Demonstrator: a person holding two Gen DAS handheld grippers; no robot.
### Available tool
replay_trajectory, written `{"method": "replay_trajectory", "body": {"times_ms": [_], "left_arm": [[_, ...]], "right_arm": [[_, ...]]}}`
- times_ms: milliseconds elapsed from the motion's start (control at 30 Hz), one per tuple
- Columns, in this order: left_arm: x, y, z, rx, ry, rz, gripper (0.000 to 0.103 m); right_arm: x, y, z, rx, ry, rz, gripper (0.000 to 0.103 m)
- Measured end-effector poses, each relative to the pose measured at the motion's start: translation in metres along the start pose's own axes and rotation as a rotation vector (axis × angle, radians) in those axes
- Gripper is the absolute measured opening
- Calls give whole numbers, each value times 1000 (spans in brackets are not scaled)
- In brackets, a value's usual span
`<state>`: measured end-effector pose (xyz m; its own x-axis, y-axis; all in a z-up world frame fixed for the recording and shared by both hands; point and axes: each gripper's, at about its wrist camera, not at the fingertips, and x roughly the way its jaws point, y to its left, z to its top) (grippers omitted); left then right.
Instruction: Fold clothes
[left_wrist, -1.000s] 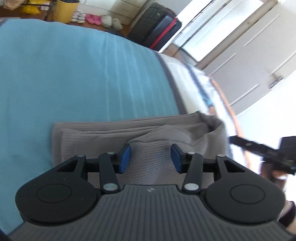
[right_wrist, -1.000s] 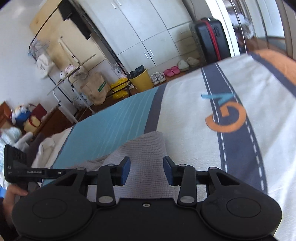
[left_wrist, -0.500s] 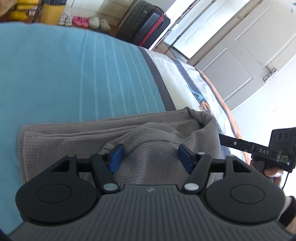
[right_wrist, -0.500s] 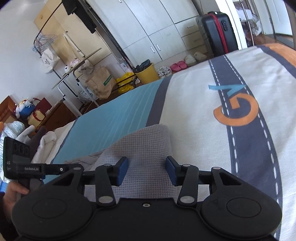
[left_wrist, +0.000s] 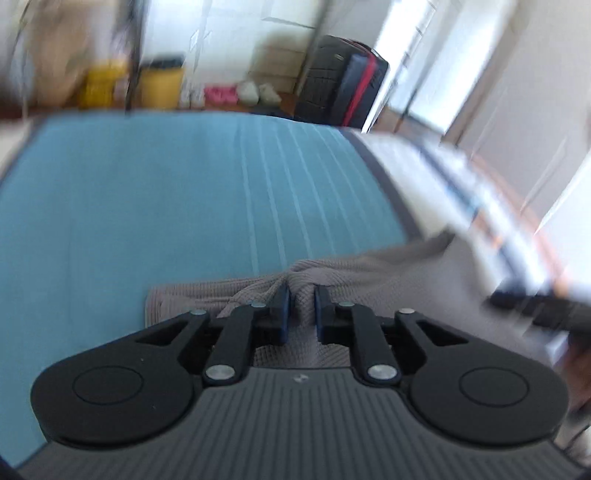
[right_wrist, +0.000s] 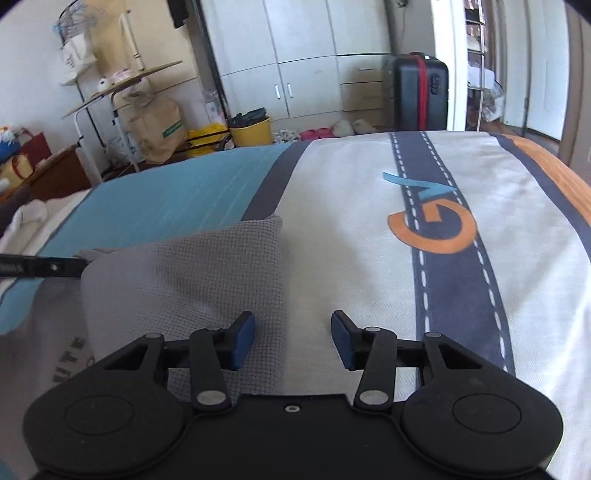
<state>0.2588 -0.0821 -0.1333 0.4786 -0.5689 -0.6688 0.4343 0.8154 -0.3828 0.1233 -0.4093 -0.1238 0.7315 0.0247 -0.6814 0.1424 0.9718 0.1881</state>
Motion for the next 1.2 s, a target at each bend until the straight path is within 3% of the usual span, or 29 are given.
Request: {"method": "replay_trajectory", "body": {"times_ms": [67,100,200,300,333,433,467,500,533,633,700,800,867,900,933,1000,1067,1133,1200], "left_arm": [[-18,19,9,-107,-25,-98,59],[-26,27,13,-136,-43,-141,63],[-31,46,15,-191,3,-162,63],[-19,58,12,-194,106,-181,63],[-12,59,10,-184,148,-186,63],[5,47,3,-107,178,-133,59],[9,41,3,-70,159,-104,27],[15,33,4,-18,150,-75,17],[15,23,4,41,138,-49,15],[3,-10,2,242,18,17,12],[-3,-18,-1,249,-19,4,12],[5,-5,6,124,2,-18,17],[20,7,6,48,59,16,45],[20,10,5,35,65,24,45],[20,13,4,22,71,31,44],[13,12,3,13,70,50,44],[-2,-1,0,52,54,28,45],[-21,-11,-3,104,41,6,47],[-32,-38,-14,259,51,69,47]], "right_arm": [[-10,-1,5,-2,0,27,52],[-15,-2,9,-7,-14,60,52],[-17,-8,30,51,-11,166,54],[1,-13,49,94,47,254,76],[13,-14,51,103,72,234,89],[46,-14,54,129,127,185,91],[51,-11,51,127,107,196,74],[48,-7,50,105,75,199,44],[46,-3,49,83,43,202,10],[21,6,47,16,-107,155,8],[18,-1,47,55,-89,125,8],[14,-11,47,114,-61,81,8],[11,-18,47,152,-43,51,16],[9,-21,47,172,-33,36,16],[8,-24,47,191,-24,21,26],[5,-31,47,230,-6,-8,26],[-12,-32,45,239,6,23,43],[-43,-26,38,178,23,63,46],[-70,-15,24,104,65,27,46]]}}
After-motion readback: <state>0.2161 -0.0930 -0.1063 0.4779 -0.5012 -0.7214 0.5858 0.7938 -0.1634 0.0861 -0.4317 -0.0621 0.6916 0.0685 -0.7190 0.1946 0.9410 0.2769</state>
